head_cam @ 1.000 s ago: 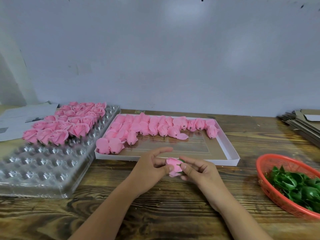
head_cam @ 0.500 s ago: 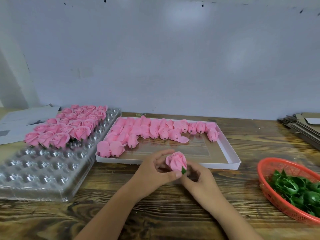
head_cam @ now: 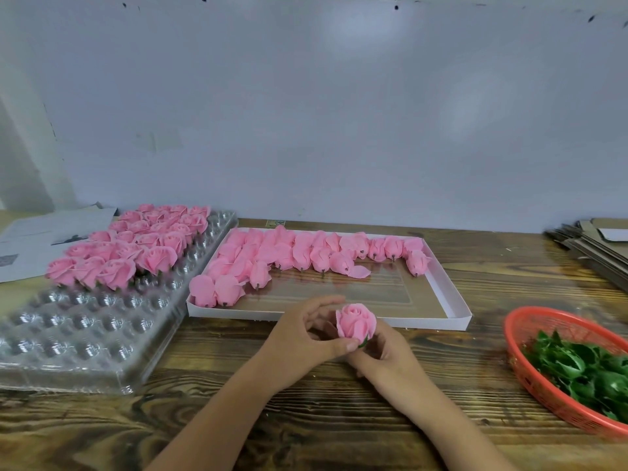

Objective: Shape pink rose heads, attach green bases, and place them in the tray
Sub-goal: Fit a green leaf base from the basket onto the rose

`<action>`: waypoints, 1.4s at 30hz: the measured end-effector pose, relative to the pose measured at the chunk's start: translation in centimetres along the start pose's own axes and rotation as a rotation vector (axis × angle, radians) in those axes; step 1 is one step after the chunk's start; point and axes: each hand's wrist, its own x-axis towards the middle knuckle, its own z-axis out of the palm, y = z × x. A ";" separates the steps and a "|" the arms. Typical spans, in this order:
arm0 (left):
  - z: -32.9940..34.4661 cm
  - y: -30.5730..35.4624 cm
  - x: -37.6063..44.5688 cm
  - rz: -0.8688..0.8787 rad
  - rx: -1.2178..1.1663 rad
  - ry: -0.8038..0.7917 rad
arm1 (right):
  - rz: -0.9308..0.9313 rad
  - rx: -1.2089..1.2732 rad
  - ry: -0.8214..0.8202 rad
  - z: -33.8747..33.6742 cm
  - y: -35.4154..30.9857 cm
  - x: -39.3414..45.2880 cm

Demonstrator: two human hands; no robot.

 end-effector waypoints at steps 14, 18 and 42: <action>-0.2 0.0 0.0 -0.027 -0.050 0.044 | -0.036 0.050 -0.088 0.2 -0.7 -0.3; 0.0 0.5 -0.3 -0.015 -0.011 0.026 | -0.088 0.000 -0.066 0.3 -0.6 -0.1; 1.5 1.6 -0.5 0.071 -0.228 0.136 | -0.153 0.006 -0.018 3.0 -0.3 -0.1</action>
